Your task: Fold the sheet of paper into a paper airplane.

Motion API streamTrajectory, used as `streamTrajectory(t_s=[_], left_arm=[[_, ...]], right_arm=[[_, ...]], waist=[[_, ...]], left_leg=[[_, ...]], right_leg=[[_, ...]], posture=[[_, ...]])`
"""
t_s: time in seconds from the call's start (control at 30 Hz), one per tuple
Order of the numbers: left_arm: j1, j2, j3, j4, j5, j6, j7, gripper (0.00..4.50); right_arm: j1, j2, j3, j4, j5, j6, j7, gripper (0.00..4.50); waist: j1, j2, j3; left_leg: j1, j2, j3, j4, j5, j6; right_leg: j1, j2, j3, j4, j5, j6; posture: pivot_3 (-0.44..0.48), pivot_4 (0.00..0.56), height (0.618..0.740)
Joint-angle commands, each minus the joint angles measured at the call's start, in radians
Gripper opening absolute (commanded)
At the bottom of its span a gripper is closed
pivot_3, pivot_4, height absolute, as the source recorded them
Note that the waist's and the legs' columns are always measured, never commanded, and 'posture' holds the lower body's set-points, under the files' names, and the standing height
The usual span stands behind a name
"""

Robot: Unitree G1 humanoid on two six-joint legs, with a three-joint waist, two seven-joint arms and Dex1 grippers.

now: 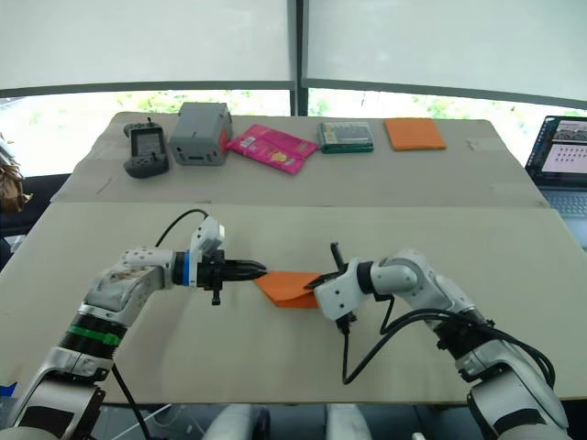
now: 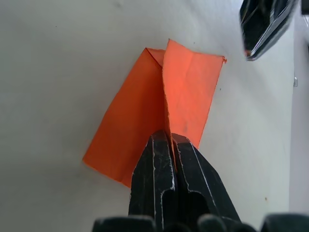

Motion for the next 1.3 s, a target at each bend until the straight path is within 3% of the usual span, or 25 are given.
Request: streamTrajectory(t_s=[0.03, 0.33, 0.67, 0.77, 0.97, 1.07, 1.3], left_arm=[[-0.027, -0.023, -0.019, 0.044, 0.041, -0.059, -0.025, 0.02], [-0.077, -0.088, -0.049, 0.281, 0.177, -0.263, -0.044, 0.02], [-0.04, -0.1, -0.064, 0.309, 0.215, -0.29, -0.088, 0.02], [-0.036, -0.1, -0.067, 0.31, 0.213, -0.288, -0.108, 0.0], [-0.043, -0.111, -0.056, 0.32, 0.207, -0.287, -0.122, 0.0], [-0.044, -0.12, -0.054, 0.311, 0.202, -0.285, -0.132, 0.0], [-0.051, -0.129, -0.057, 0.322, 0.219, -0.303, -0.139, 0.0]], right_arm=[[0.008, -0.005, -0.037, -0.041, 0.007, 0.001, -0.001, 0.0], [0.028, -0.003, -0.052, -0.068, 0.021, 0.027, 0.005, 0.0], [0.1, 0.007, -0.105, -0.164, 0.12, 0.236, 0.042, 0.0], [0.124, 0.002, -0.123, -0.216, 0.127, 0.282, 0.038, 0.83], [0.24, -0.02, -0.195, -0.314, 0.196, 0.416, 0.049, 2.93], [0.317, 0.009, -0.266, -0.332, 0.256, 0.433, -0.008, 2.93], [0.325, 0.036, -0.252, -0.292, 0.206, 0.345, -0.046, 2.93]], waist=[[0.0, 0.0, 0.0], [0.002, 0.0, 0.0], [0.004, 0.0, 0.0], [0.004, 0.0, 0.0], [0.006, 0.001, -0.001], [0.006, 0.001, -0.001], [0.004, 0.001, -0.001]], left_leg=[[0.0, 0.0, 0.0, 0.0, 0.0, 0.0], [0.0, 0.0, 0.0, 0.001, 0.0, 0.0], [0.001, 0.0, 0.0, 0.002, 0.0, 0.001], [0.001, 0.0, 0.0, 0.002, -0.001, 0.001], [0.001, 0.0, 0.0, 0.002, -0.001, 0.001], [0.001, 0.0, 0.0, 0.002, -0.001, 0.002], [0.002, 0.0, 0.0, 0.003, -0.001, 0.002]], right_leg=[[0.0, 0.0, 0.0, 0.0, 0.0, 0.0], [0.0, 0.0, 0.0, 0.0, 0.0, 0.0], [0.002, 0.0, 0.0, 0.0, 0.0, 0.0], [0.002, 0.0, 0.0, 0.0, 0.0, 0.0], [0.003, 0.0, 0.0, 0.0, 0.0, 0.0], [0.003, 0.0, 0.0, 0.0, 0.0, 0.0], [0.003, 0.0, 0.0, 0.001, 0.0, 0.0]], posture=[[0.0, 0.15, 0.74], [0.0, 0.15, 0.74], [0.0, 0.15, 0.74], [0.0, 0.15, 0.74], [0.0, 0.15, 0.74], [0.0, 0.15, 0.74], [0.0, 0.15, 0.74]])
